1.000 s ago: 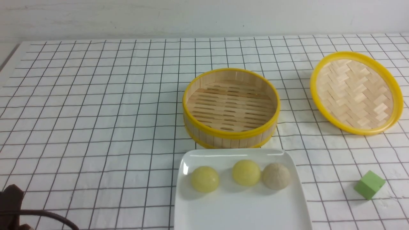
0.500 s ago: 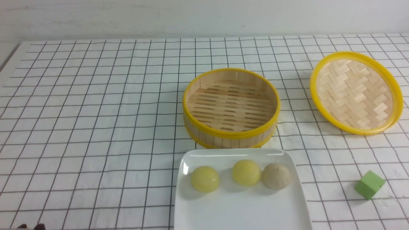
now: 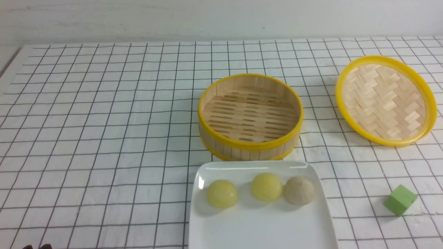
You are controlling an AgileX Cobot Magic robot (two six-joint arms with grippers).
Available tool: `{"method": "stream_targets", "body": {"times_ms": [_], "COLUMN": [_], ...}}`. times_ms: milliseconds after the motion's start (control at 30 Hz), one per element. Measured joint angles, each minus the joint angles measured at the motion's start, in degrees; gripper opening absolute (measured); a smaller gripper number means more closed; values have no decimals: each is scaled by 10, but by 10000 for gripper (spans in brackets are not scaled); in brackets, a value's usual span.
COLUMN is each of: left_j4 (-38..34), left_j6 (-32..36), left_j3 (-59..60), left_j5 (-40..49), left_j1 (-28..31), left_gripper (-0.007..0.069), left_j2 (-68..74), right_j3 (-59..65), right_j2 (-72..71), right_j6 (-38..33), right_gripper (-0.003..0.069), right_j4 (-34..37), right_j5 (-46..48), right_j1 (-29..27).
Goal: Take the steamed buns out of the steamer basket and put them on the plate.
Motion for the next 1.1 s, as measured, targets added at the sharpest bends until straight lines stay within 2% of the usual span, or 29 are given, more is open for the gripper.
{"method": "stream_targets", "body": {"times_ms": [167,1100], "left_j4": [0,0], "left_j6": [-2,-2], "left_j3": [-2,-3], "left_j5": [16,22], "left_j1": [0,0], "left_gripper": [241,241], "left_j2": [-35,-36], "right_j3": [0,0], "right_j2": [0,0], "right_j6": [0,0], "right_gripper": [240,240], "right_j4": [0,0], "right_j5": [0,0], "right_j1": [0,0]}}
